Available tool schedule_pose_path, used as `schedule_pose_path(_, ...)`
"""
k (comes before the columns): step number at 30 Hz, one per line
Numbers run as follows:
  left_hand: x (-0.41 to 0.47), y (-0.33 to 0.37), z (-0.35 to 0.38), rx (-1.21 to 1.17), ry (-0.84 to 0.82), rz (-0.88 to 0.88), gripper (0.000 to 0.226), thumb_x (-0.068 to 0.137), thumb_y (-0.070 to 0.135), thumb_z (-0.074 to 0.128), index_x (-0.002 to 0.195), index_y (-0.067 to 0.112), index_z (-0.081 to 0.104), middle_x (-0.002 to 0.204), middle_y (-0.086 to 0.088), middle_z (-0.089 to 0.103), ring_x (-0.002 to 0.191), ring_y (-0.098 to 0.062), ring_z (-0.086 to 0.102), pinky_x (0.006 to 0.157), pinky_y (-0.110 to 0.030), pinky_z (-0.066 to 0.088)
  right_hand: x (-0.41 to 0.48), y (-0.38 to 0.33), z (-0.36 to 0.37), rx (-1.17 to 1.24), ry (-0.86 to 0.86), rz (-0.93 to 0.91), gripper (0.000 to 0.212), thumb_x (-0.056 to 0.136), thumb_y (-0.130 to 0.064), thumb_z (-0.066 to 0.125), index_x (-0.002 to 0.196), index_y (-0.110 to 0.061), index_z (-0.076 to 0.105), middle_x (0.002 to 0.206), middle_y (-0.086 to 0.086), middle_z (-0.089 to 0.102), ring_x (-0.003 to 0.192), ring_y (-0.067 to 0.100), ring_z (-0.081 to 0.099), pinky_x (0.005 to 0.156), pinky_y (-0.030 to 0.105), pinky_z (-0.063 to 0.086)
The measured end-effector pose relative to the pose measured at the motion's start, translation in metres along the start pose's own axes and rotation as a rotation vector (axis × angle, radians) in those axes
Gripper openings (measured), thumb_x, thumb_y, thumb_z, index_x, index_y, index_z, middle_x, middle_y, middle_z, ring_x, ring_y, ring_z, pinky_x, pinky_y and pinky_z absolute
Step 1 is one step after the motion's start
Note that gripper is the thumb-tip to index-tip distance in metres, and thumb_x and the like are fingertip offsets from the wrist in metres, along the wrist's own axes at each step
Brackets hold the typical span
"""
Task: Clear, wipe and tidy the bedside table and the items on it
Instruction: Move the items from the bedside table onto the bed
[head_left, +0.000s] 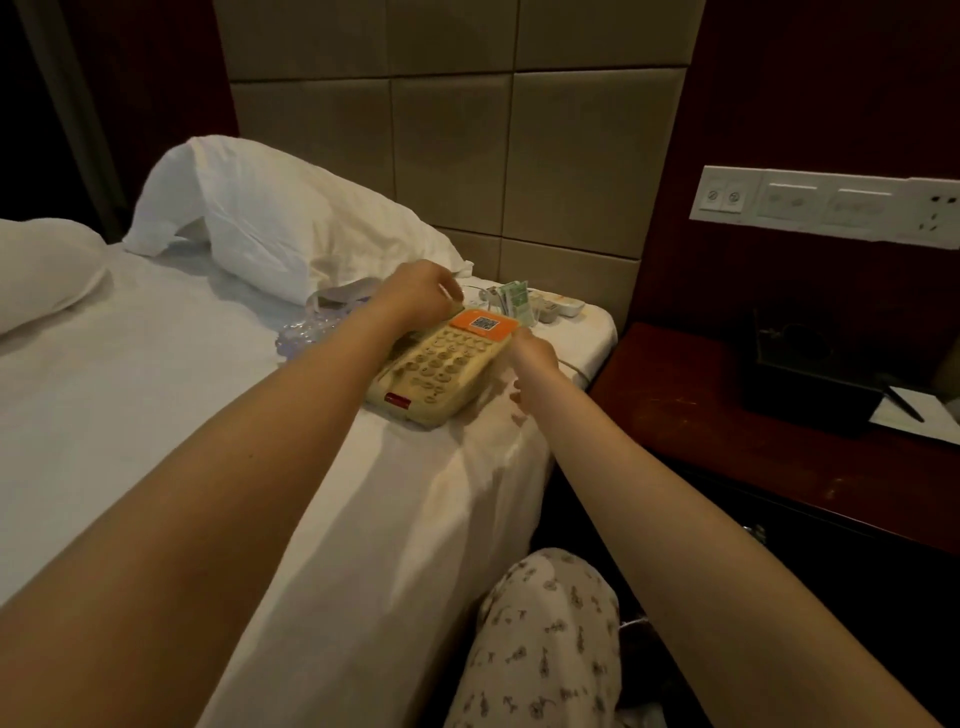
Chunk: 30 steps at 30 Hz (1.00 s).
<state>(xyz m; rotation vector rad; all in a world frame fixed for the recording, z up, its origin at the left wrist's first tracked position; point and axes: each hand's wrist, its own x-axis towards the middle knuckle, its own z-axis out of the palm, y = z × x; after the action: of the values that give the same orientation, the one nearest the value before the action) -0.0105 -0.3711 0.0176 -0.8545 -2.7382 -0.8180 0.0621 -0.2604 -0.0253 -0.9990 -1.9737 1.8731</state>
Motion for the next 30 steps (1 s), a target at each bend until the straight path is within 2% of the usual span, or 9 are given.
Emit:
schedule_pose_path(5, 0.004, 0.047, 0.035, -0.036, -0.101, 0.109, 0.035, 0.087, -0.001, 0.048, 0.109, 0.015, 0.069, 0.121, -0.008, 0.063, 0.106, -0.021, 0.058, 0.088, -0.028, 0.046, 0.006, 0.000, -0.047, 0.007, 0.028, -0.068, 0.042, 0.101, -0.026, 0.031, 0.131, -0.001, 0.047, 0.127, 0.018, 0.053, 0.113, 0.032, 0.053, 0.083, 0.039, 0.046)
schedule_pose_path(9, 0.012, 0.080, 0.062, -0.028, -0.157, 0.153, 0.041, 0.084, -0.001, 0.044, 0.109, 0.020, 0.069, 0.123, -0.007, 0.062, 0.111, -0.021, 0.056, 0.086, -0.023, 0.042, 0.019, 0.001, -0.086, 0.012, 0.151, -0.072, 0.045, 0.099, -0.029, 0.031, 0.133, -0.003, 0.046, 0.111, 0.012, 0.053, 0.092, 0.026, 0.054, 0.064, 0.031, 0.043)
schedule_pose_path(11, 0.013, 0.096, 0.075, -0.038, -0.192, 0.179, 0.041, 0.085, -0.001, 0.043, 0.110, 0.019, 0.068, 0.123, -0.007, 0.061, 0.111, -0.021, 0.055, 0.081, -0.021, 0.039, 0.024, 0.007, -0.109, 0.012, 0.200, -0.073, 0.043, 0.099, -0.027, 0.032, 0.134, -0.006, 0.045, 0.117, 0.012, 0.056, 0.096, 0.026, 0.057, 0.064, 0.032, 0.043)
schedule_pose_path(15, 0.012, 0.132, 0.102, -0.077, -0.232, 0.250, 0.041, 0.085, -0.002, 0.042, 0.111, 0.016, 0.068, 0.120, -0.007, 0.064, 0.108, -0.021, 0.057, 0.073, -0.016, 0.037, 0.033, 0.018, -0.155, -0.030, 0.305, -0.070, 0.037, 0.099, -0.023, 0.034, 0.127, -0.008, 0.052, 0.080, 0.003, 0.052, 0.072, 0.018, 0.054, 0.066, 0.032, 0.046)
schedule_pose_path(19, 0.015, 0.164, 0.132, -0.132, -0.305, 0.294, 0.037, 0.087, 0.001, 0.045, 0.115, 0.014, 0.066, 0.120, -0.008, 0.064, 0.108, -0.021, 0.059, 0.077, -0.018, 0.039, 0.042, 0.030, -0.204, -0.207, 0.437, -0.113, 0.031, 0.100, -0.020, 0.036, 0.121, -0.008, 0.057, 0.085, 0.004, 0.058, 0.081, 0.022, 0.060, 0.078, 0.037, 0.053)
schedule_pose_path(21, 0.015, 0.178, 0.147, -0.145, -0.367, 0.312, 0.037, 0.088, 0.002, 0.046, 0.119, 0.014, 0.061, 0.122, -0.008, 0.061, 0.110, -0.022, 0.057, 0.081, -0.021, 0.041, 0.046, 0.038, -0.232, -0.334, 0.455, -0.179, 0.028, 0.100, -0.018, 0.036, 0.116, -0.009, 0.058, 0.075, 0.002, 0.054, 0.066, 0.018, 0.053, 0.061, 0.032, 0.047)
schedule_pose_path(24, 0.015, 0.193, 0.170, -0.160, -0.434, 0.338, 0.039, 0.090, 0.004, 0.047, 0.127, 0.015, 0.054, 0.127, -0.010, 0.056, 0.114, -0.023, 0.054, 0.083, -0.024, 0.041, 0.053, 0.051, -0.269, -0.442, 0.460, -0.226, 0.025, 0.098, -0.016, 0.041, 0.119, -0.012, 0.055, 0.081, 0.003, 0.054, 0.056, 0.013, 0.045, 0.048, 0.026, 0.034)
schedule_pose_path(27, 0.016, 0.203, 0.192, -0.173, -0.496, 0.358, 0.044, 0.091, 0.006, 0.049, 0.134, 0.015, 0.046, 0.134, -0.011, 0.047, 0.119, -0.026, 0.049, 0.085, -0.026, 0.041, 0.058, 0.060, -0.294, -0.555, 0.474, -0.245, 0.028, 0.093, -0.015, 0.048, 0.120, -0.012, 0.053, 0.106, 0.013, 0.057, 0.075, 0.023, 0.056, 0.058, 0.028, 0.042)
schedule_pose_path(30, 0.023, 0.211, 0.212, -0.193, -0.538, 0.348, 0.049, 0.091, 0.008, 0.051, 0.137, 0.017, 0.040, 0.137, -0.012, 0.039, 0.116, -0.025, 0.047, 0.081, -0.025, 0.041, 0.067, 0.062, -0.314, -0.769, 0.501, -0.270, 0.036, 0.091, -0.019, 0.053, 0.126, -0.014, 0.050, 0.134, 0.016, 0.038, 0.121, 0.035, 0.041, 0.096, 0.042, 0.043)
